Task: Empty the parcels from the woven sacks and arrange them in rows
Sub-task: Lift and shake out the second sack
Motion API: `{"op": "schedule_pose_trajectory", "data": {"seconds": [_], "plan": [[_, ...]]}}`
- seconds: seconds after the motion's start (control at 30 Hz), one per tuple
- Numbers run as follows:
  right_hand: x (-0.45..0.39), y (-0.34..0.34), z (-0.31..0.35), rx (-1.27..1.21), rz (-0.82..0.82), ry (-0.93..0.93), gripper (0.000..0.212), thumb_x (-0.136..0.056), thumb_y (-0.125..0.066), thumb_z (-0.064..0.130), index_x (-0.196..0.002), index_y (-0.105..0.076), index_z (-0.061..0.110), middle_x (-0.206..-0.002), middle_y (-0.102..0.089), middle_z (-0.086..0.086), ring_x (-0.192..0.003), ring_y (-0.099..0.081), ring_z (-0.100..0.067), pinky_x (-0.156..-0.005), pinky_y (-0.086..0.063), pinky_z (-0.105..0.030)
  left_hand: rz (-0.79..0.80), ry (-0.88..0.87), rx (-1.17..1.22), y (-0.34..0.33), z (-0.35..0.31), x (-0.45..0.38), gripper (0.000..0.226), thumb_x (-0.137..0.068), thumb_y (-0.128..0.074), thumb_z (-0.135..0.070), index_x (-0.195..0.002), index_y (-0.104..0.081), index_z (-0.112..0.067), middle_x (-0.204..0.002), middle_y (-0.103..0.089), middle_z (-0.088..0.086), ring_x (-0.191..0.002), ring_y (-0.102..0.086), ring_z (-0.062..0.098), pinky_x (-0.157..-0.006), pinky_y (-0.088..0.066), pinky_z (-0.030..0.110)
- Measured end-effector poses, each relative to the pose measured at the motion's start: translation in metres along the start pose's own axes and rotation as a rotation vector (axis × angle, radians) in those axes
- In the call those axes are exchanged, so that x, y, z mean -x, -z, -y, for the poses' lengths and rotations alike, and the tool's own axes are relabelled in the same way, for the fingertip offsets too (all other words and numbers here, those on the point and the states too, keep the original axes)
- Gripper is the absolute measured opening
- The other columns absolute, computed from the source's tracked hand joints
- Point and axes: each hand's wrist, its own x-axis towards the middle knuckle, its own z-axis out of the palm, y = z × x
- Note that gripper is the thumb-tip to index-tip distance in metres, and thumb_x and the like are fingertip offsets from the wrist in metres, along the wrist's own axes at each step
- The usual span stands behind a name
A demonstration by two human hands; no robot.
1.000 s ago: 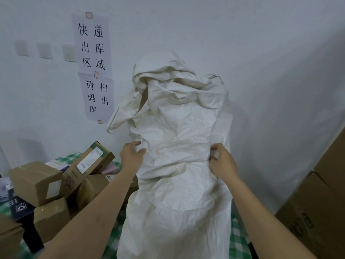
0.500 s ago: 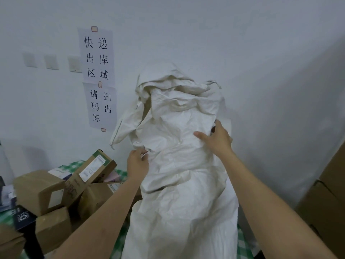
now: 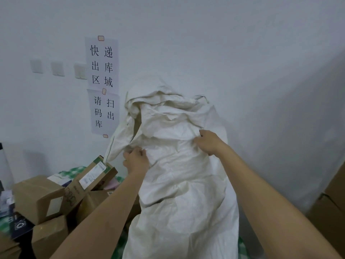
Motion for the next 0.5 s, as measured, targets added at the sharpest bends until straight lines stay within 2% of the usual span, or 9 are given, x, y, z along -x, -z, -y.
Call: {"op": "schedule_pose_trajectory", "data": {"seconds": [0.03,0.07,0.17,0.2,0.27,0.3,0.43,0.5], "plan": [[-0.001,-0.001,-0.001,-0.054,-0.018,-0.011,0.029,-0.096,-0.04,0.024,-0.118,-0.051,0.008,-0.123,-0.051,-0.008,-0.102,-0.054,-0.025,-0.071,-0.041,-0.028,-0.006,-0.001,0.106,-0.003,-0.003,-0.005,0.027,-0.101,-0.042,-0.023,-0.116,-0.058,-0.007,-0.125,-0.044,0.017,-0.107,-0.045,0.034,-0.089,-0.034,0.035],[-0.001,0.0,0.0,-0.119,-0.046,-0.015,0.035,-0.097,-0.038,0.023,-0.127,-0.049,0.007,-0.128,-0.053,-0.01,-0.106,-0.055,-0.026,-0.074,-0.041,-0.029,-0.021,-0.014,0.191,-0.005,-0.007,-0.009,0.025,-0.1,-0.044,-0.019,-0.113,-0.059,-0.004,-0.116,-0.049,0.015,-0.101,-0.048,0.034,-0.084,-0.035,0.032],[0.0,0.005,-0.002,-0.391,-0.137,-0.009,0.023,-0.096,-0.035,0.018,-0.112,-0.053,0.016,-0.111,-0.061,-0.007,-0.086,-0.057,-0.019,-0.068,-0.047,-0.03,-0.064,-0.039,0.448,0.0,-0.029,-0.014,0.01,-0.097,-0.048,-0.011,-0.093,-0.056,-0.006,-0.077,-0.048,-0.001,-0.086,-0.05,0.027,-0.076,-0.037,0.03],[-0.001,0.009,-0.003,-0.488,-0.17,-0.012,0.023,-0.096,-0.036,0.018,-0.111,-0.053,0.02,-0.111,-0.061,-0.004,-0.09,-0.058,-0.019,-0.075,-0.05,-0.033,-0.062,-0.061,0.496,0.002,-0.041,-0.015,0.01,-0.097,-0.047,-0.009,-0.087,-0.051,-0.008,-0.071,-0.043,-0.005,-0.08,-0.047,0.021,-0.074,-0.036,0.029],[-0.004,0.021,-0.003,-0.679,-0.263,-0.004,0.031,-0.093,-0.039,0.021,-0.119,-0.055,0.024,-0.12,-0.061,0.0,-0.105,-0.059,-0.02,-0.093,-0.051,-0.041,-0.053,-0.142,0.607,0.009,-0.07,-0.018,0.02,-0.097,-0.046,-0.008,-0.078,-0.043,-0.01,-0.065,-0.038,-0.001,-0.067,-0.039,0.015,-0.068,-0.033,0.027],[-0.006,0.028,-0.002,-0.778,-0.314,0.011,0.033,-0.092,-0.04,0.022,-0.122,-0.055,0.023,-0.122,-0.06,0.0,-0.107,-0.059,-0.02,-0.095,-0.05,-0.042,-0.049,-0.193,0.672,0.014,-0.085,-0.019,0.022,-0.097,-0.046,-0.007,-0.075,-0.041,-0.009,-0.065,-0.038,0.001,-0.063,-0.036,0.014,-0.063,-0.031,0.026],[0.001,0.039,0.005,-0.96,-0.535,0.134,0.027,-0.095,-0.038,0.016,-0.117,-0.055,0.019,-0.107,-0.062,0.006,-0.095,-0.058,-0.012,-0.077,-0.046,-0.026,-0.039,-0.355,0.836,0.032,-0.126,-0.032,0.024,-0.098,-0.047,-0.013,-0.075,-0.044,-0.017,-0.07,-0.046,0.0,-0.064,-0.043,0.01,-0.061,-0.034,0.023],[0.003,0.034,0.005,-0.936,-0.539,0.122,0.026,-0.097,-0.035,0.014,-0.113,-0.055,0.019,-0.107,-0.061,0.004,-0.095,-0.057,-0.014,-0.081,-0.048,-0.027,-0.009,-0.406,0.799,0.035,-0.136,-0.031,0.028,-0.099,-0.046,-0.014,-0.072,-0.041,-0.019,-0.066,-0.042,0.0,-0.06,-0.041,0.01,-0.059,-0.034,0.024]]}}
